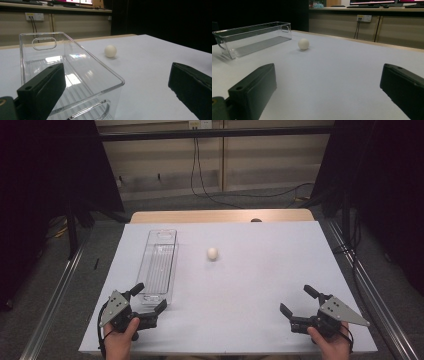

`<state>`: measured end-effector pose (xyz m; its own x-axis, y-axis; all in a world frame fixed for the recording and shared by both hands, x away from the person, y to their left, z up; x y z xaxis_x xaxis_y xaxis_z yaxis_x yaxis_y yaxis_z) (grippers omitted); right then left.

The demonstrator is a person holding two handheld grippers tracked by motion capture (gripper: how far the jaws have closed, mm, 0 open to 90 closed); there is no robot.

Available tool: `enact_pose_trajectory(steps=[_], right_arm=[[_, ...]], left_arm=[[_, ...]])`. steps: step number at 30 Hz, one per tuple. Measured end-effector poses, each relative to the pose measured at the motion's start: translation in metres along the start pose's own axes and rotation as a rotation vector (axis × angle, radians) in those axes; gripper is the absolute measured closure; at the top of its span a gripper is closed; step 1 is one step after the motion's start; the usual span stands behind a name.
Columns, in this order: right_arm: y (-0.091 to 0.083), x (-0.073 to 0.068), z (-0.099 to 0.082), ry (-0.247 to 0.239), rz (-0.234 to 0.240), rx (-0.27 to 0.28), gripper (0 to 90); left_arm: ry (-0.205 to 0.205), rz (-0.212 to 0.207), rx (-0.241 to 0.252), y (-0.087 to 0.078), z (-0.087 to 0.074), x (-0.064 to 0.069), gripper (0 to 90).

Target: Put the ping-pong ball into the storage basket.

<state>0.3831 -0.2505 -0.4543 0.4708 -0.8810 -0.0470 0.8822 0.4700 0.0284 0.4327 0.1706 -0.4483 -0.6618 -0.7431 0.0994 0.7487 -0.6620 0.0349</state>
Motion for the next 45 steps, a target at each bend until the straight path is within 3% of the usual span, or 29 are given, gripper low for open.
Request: enact_pose_trajectory(steps=[16, 25, 33, 36, 37, 45], right_arm=[[0.001, -0.004, 0.0, -0.002, 0.016, -0.006, 0.4], [0.001, -0.003, 0.001, -0.001, 0.017, 0.002, 0.4], [0.001, -0.003, 0.002, -0.004, 0.011, 0.006, 0.4], [0.001, -0.003, 0.002, -0.003, 0.019, 0.005, 0.4], [0.001, -0.003, 0.002, -0.006, 0.015, 0.005, 0.4], [0.001, -0.003, 0.002, -0.004, 0.015, 0.006, 0.5]], left_arm=[[-0.01, -0.016, -0.004, 0.004, 0.005, 0.008, 1.4], [-0.029, -0.026, -0.009, 0.015, 0.008, 0.017, 1.4], [-0.027, -0.041, -0.016, 0.026, 0.008, 0.026, 1.4], [-0.008, -0.051, -0.035, 0.028, 0.008, 0.03, 1.4], [-0.027, -0.049, -0.024, 0.03, 0.008, 0.032, 1.4], [-0.026, -0.055, -0.038, 0.037, 0.008, 0.039, 1.4]])
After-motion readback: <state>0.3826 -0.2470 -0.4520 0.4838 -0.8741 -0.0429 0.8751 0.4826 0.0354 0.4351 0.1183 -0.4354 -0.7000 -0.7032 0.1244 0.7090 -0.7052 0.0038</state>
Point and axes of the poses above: each handheld gripper's, and its own axes: y roughly forward along the jaws, z roughly out of its top, x roughly to its right, the point moved 8 cm from there along y, roughly forward along the jaws, and after that the axes turned 12 degrees about x, right-handed, at the moved point
